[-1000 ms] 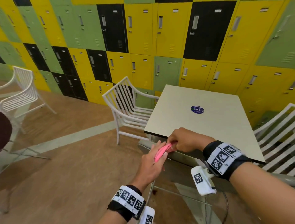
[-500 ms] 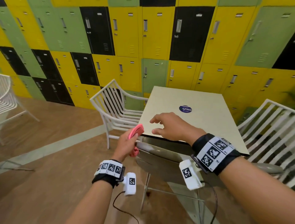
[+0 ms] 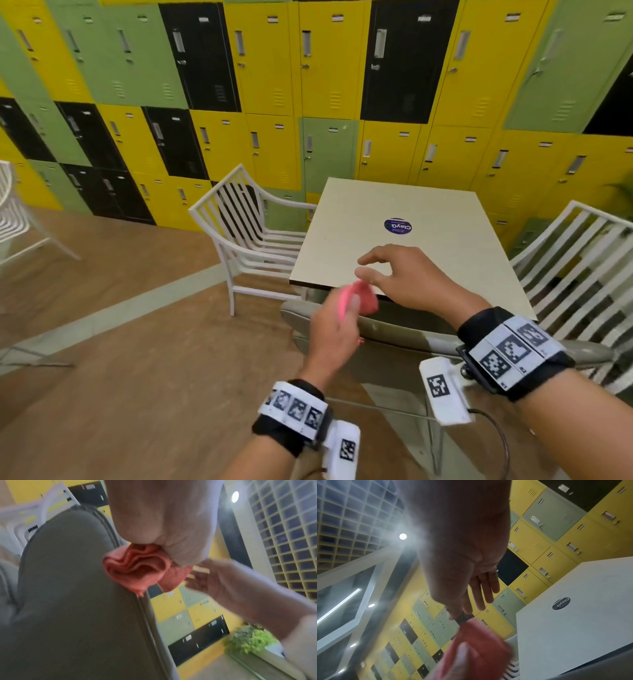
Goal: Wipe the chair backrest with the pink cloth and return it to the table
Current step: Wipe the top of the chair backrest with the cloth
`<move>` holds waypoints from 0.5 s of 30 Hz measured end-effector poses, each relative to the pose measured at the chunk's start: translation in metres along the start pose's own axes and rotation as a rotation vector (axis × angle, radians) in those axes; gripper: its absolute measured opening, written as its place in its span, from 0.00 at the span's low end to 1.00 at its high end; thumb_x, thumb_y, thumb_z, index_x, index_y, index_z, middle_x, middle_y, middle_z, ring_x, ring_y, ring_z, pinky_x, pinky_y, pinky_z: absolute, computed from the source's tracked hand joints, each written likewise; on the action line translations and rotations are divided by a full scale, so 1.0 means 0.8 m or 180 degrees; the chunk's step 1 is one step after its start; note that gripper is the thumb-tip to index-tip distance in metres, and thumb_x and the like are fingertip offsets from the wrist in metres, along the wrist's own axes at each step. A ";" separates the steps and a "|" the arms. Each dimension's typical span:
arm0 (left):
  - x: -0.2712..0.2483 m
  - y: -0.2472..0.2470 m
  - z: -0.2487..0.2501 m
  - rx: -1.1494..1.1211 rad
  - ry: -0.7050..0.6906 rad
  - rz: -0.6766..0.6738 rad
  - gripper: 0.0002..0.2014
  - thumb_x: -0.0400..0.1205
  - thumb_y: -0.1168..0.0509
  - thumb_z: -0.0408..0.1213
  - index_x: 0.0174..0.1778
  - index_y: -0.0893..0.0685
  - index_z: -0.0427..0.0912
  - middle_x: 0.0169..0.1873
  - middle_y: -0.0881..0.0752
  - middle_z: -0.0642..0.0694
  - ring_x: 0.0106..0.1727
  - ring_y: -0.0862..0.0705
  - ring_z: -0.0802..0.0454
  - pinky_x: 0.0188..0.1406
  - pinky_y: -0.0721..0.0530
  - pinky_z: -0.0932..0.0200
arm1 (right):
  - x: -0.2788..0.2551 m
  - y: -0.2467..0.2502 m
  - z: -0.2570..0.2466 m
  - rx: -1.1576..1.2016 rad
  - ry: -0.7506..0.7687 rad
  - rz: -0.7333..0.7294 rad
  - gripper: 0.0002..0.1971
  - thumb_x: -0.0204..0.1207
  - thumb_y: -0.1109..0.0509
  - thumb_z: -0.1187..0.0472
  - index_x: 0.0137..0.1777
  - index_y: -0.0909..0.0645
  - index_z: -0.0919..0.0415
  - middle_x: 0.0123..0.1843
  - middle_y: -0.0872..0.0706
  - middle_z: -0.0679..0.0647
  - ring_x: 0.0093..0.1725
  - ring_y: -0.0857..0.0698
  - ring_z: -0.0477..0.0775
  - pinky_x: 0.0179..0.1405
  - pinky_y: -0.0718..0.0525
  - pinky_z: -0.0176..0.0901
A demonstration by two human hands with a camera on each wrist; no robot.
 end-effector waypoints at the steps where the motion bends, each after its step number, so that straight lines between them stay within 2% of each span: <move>1: 0.006 0.029 0.005 -0.0105 0.0042 0.0171 0.12 0.95 0.42 0.45 0.63 0.18 0.70 0.50 0.10 0.59 0.38 0.07 0.50 0.35 0.07 0.56 | -0.005 0.007 0.004 0.0010 -0.0031 0.0059 0.19 0.83 0.32 0.41 0.67 0.13 0.49 0.68 0.13 0.44 0.69 0.18 0.47 0.67 0.24 0.45; 2: 0.017 0.059 -0.001 0.0031 0.0109 0.0375 0.12 0.95 0.42 0.46 0.68 0.17 0.67 0.53 0.09 0.58 0.36 0.08 0.48 0.31 0.10 0.56 | -0.012 0.013 0.011 -0.0003 -0.0088 0.0091 0.19 0.84 0.33 0.41 0.67 0.13 0.49 0.69 0.13 0.44 0.70 0.19 0.48 0.67 0.24 0.45; 3: 0.031 0.085 -0.016 0.0279 0.0185 0.0583 0.14 0.95 0.41 0.45 0.72 0.16 0.64 0.56 0.08 0.55 0.39 0.09 0.47 0.35 0.13 0.54 | -0.018 0.016 0.018 -0.0027 -0.0153 0.0094 0.19 0.84 0.33 0.41 0.67 0.13 0.49 0.69 0.13 0.43 0.70 0.19 0.48 0.67 0.25 0.45; 5: 0.055 0.110 -0.053 0.0698 0.0401 0.0766 0.15 0.93 0.39 0.45 0.74 0.13 0.57 0.60 0.08 0.49 0.54 0.12 0.49 0.52 0.21 0.57 | -0.029 0.018 0.033 -0.0051 -0.0280 0.0074 0.19 0.84 0.34 0.40 0.66 0.13 0.48 0.69 0.13 0.43 0.71 0.19 0.48 0.66 0.25 0.44; 7: 0.054 0.079 -0.061 0.0873 0.0362 0.0492 0.15 0.92 0.38 0.45 0.72 0.11 0.54 0.59 0.08 0.48 0.59 0.13 0.49 0.55 0.23 0.57 | -0.039 0.016 0.045 -0.0050 -0.0390 0.0056 0.18 0.83 0.34 0.39 0.65 0.13 0.47 0.68 0.13 0.43 0.70 0.19 0.48 0.63 0.26 0.43; 10: 0.020 0.006 -0.019 0.1316 -0.0250 0.0488 0.12 0.92 0.36 0.46 0.65 0.10 0.55 0.49 0.09 0.54 0.50 0.16 0.56 0.49 0.22 0.57 | -0.047 0.015 0.053 -0.0022 -0.0466 0.0106 0.18 0.83 0.34 0.39 0.64 0.12 0.46 0.67 0.13 0.42 0.69 0.18 0.47 0.62 0.26 0.43; 12: -0.001 -0.042 -0.002 0.1310 -0.0354 0.0296 0.09 0.90 0.36 0.46 0.61 0.11 0.57 0.46 0.11 0.57 0.48 0.17 0.58 0.48 0.18 0.58 | -0.048 0.010 0.052 -0.0033 -0.0434 0.0110 0.18 0.82 0.33 0.39 0.63 0.12 0.46 0.66 0.12 0.42 0.67 0.18 0.47 0.62 0.25 0.43; 14: -0.012 -0.079 0.006 0.1213 -0.0290 -0.0007 0.06 0.89 0.37 0.44 0.53 0.14 0.57 0.43 0.13 0.57 0.46 0.16 0.56 0.50 0.12 0.51 | -0.048 0.006 0.050 -0.0027 -0.0431 0.0117 0.17 0.82 0.32 0.40 0.63 0.12 0.46 0.66 0.12 0.42 0.68 0.18 0.47 0.62 0.26 0.43; 15: -0.013 -0.090 0.011 0.0948 -0.0234 -0.0175 0.07 0.89 0.38 0.43 0.50 0.15 0.54 0.41 0.13 0.55 0.45 0.16 0.54 0.50 0.11 0.46 | -0.049 0.006 0.049 -0.0001 -0.0447 0.0140 0.16 0.82 0.32 0.41 0.63 0.12 0.46 0.66 0.13 0.42 0.68 0.18 0.47 0.63 0.26 0.42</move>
Point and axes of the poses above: each hand's wrist, its own x-axis towards the middle knuckle, its own y-axis out of the back of the hand, z = x × y, the point moved 8 cm from there along x, towards the middle knuckle
